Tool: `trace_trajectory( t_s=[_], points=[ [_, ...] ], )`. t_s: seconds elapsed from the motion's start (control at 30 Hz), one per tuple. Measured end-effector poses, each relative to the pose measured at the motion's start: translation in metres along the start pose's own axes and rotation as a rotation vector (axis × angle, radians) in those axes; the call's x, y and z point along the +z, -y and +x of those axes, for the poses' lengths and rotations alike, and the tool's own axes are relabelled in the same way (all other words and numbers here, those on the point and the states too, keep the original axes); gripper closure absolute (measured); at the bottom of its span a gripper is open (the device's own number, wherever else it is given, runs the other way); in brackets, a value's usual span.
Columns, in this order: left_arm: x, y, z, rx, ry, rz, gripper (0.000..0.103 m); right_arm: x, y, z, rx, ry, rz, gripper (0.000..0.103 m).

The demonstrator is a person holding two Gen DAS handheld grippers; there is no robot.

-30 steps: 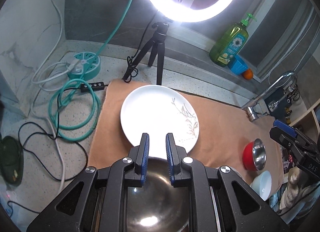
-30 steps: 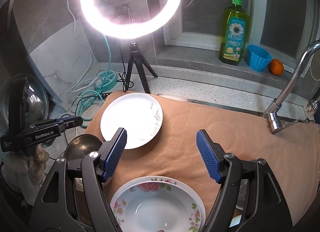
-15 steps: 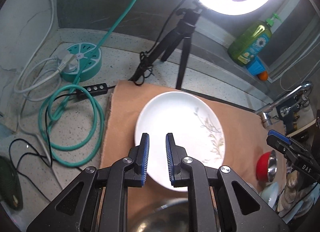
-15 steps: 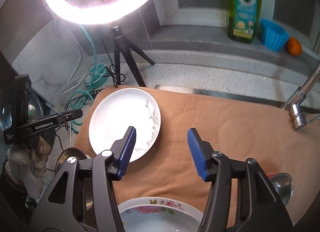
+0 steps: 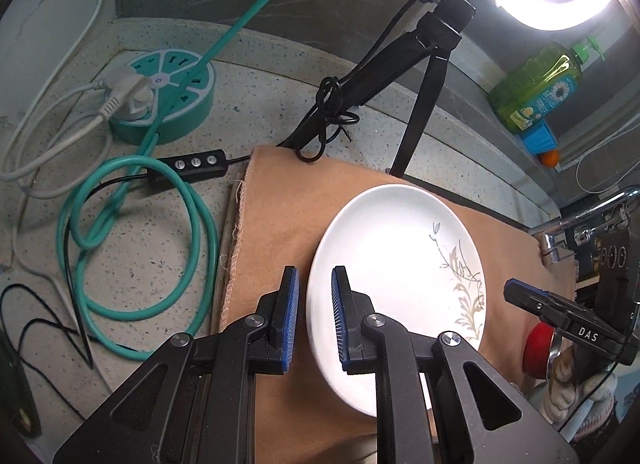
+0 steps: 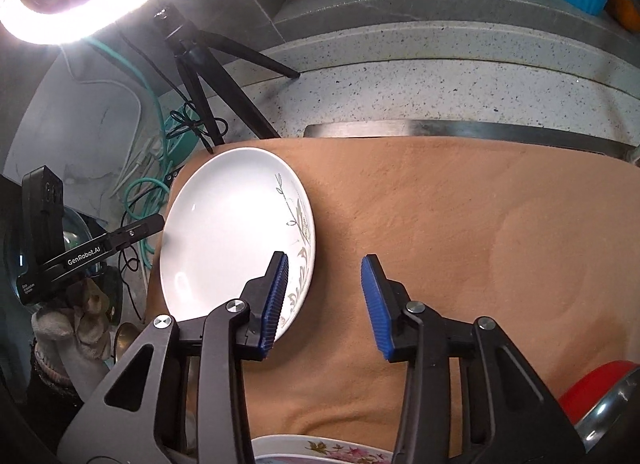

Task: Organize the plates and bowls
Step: 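Close the right gripper on the white leaf-pattern plate rim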

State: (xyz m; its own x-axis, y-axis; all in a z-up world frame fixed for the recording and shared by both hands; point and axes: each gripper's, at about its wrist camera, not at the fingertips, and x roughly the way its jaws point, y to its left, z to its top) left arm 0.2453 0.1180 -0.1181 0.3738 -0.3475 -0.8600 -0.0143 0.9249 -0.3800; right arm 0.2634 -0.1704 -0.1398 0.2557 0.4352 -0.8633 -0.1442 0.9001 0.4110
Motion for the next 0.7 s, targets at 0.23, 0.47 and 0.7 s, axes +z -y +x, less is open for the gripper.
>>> trace_trajectory(
  t_s=[0.23,0.47,0.7],
  points=[
    [-0.001,0.001,0.009,-0.011,-0.022,0.006,0.088,0.000,0.000,0.011,0.019,-0.030,0.031,0.070],
    [0.002,0.004,0.013,-0.016,-0.035,0.021,0.089,0.001,0.000,0.019,0.040,-0.053,0.059,0.084],
    [0.006,-0.001,0.022,-0.029,-0.066,0.000,0.093,0.001,0.003,0.025,0.060,-0.069,0.092,0.089]
  ],
)
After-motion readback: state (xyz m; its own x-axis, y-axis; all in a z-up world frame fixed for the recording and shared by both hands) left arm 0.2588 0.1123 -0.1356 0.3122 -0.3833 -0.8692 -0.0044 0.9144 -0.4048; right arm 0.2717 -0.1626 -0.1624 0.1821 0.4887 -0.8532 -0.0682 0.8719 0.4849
